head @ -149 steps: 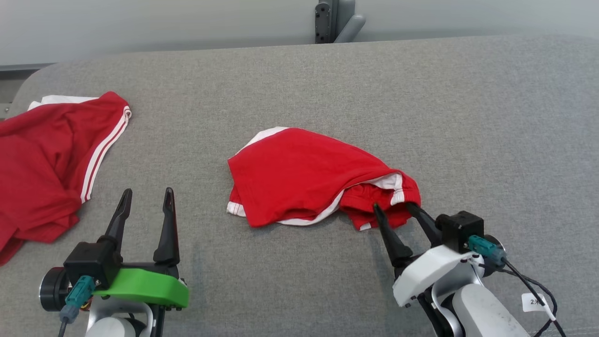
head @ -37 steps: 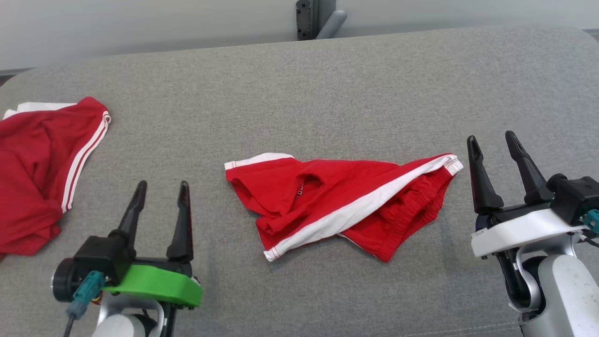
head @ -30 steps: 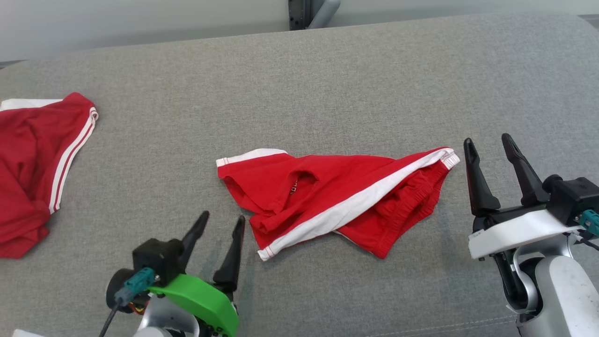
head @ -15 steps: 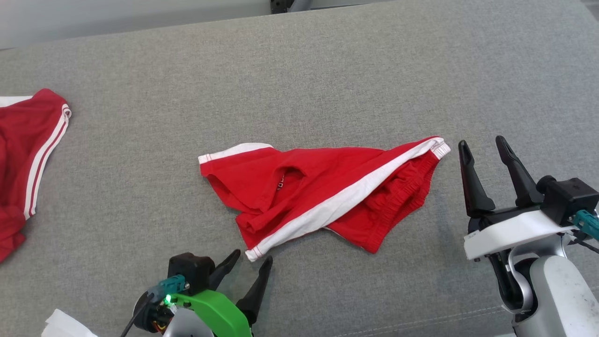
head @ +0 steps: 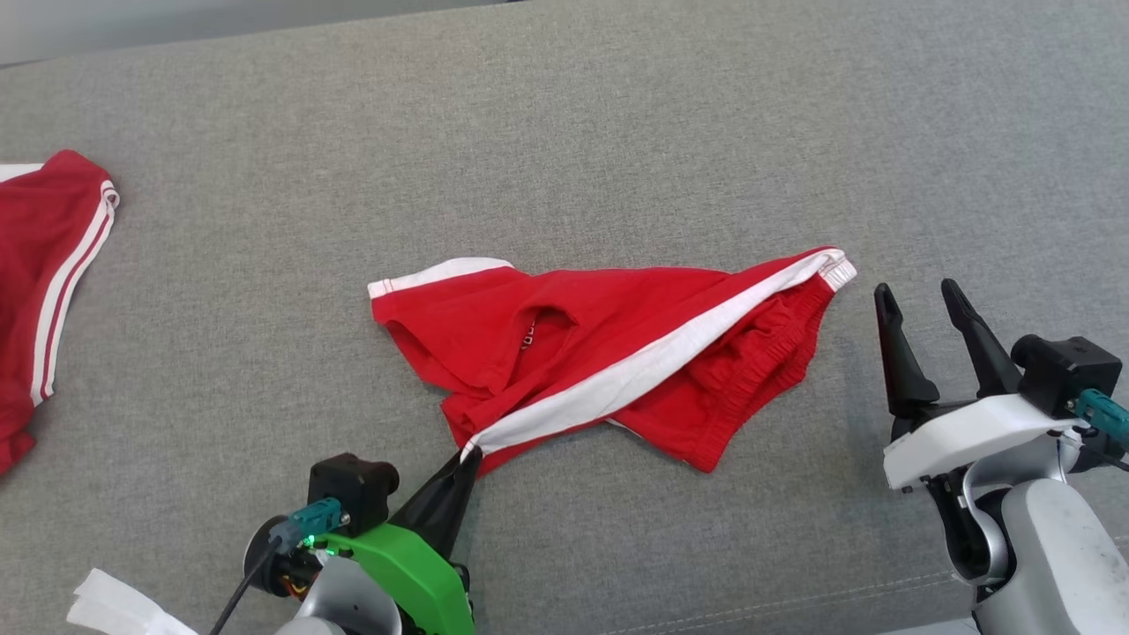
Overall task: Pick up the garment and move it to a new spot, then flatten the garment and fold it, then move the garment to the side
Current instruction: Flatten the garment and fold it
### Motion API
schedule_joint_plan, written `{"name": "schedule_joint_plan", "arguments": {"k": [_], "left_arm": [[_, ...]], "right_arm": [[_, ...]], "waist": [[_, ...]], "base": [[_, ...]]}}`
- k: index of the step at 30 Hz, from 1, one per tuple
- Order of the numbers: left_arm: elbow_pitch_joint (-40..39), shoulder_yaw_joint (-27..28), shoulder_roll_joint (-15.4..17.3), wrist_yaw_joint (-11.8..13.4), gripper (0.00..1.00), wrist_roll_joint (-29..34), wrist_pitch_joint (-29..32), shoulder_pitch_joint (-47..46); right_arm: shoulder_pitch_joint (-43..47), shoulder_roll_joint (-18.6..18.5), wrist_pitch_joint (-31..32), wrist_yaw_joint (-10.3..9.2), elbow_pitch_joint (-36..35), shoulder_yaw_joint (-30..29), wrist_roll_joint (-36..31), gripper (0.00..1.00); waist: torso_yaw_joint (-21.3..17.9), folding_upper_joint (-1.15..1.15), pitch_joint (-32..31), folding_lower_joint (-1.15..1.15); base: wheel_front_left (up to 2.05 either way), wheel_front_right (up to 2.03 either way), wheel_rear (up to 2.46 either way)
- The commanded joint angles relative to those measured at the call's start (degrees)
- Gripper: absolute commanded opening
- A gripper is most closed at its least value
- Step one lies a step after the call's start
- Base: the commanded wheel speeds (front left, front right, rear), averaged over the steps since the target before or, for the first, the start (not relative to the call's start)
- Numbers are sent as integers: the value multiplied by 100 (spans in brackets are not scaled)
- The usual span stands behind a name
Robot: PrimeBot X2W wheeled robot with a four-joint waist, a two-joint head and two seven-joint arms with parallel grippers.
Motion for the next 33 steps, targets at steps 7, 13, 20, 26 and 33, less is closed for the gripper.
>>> {"name": "schedule_joint_plan", "arguments": {"k": [7, 13, 20, 26, 33], "left_arm": [[41, -37, -16, -36, 0, 103, -60, -212], [76, -57, -37, -21, 0, 156, -115, -309], [31, 10, -10, -4, 0, 201, -331, -406], [-201, 226, 67, 77, 0, 343, -759, -558], [-746, 667, 217, 318, 0, 591, -1216, -916]], "right_arm": [[-414, -116, -62, 0, 583, 405, 216, 100], [-695, -141, -203, 0, 919, 662, 346, 100], [-973, -255, -396, 0, 1042, 768, 436, 0], [-1030, -353, -540, 0, 557, 740, 465, 0], [-1111, -533, -509, -1, -317, 680, 357, 0]], "waist": [[128, 0, 260, 0], [201, 0, 387, 0], [260, 0, 433, 0], [236, 0, 359, 0], [182, 0, 122, 0]], "base": [[0, 0, 0], [0, 0, 0], [0, 0, 0], [0, 0, 0], [0, 0, 0]]}}
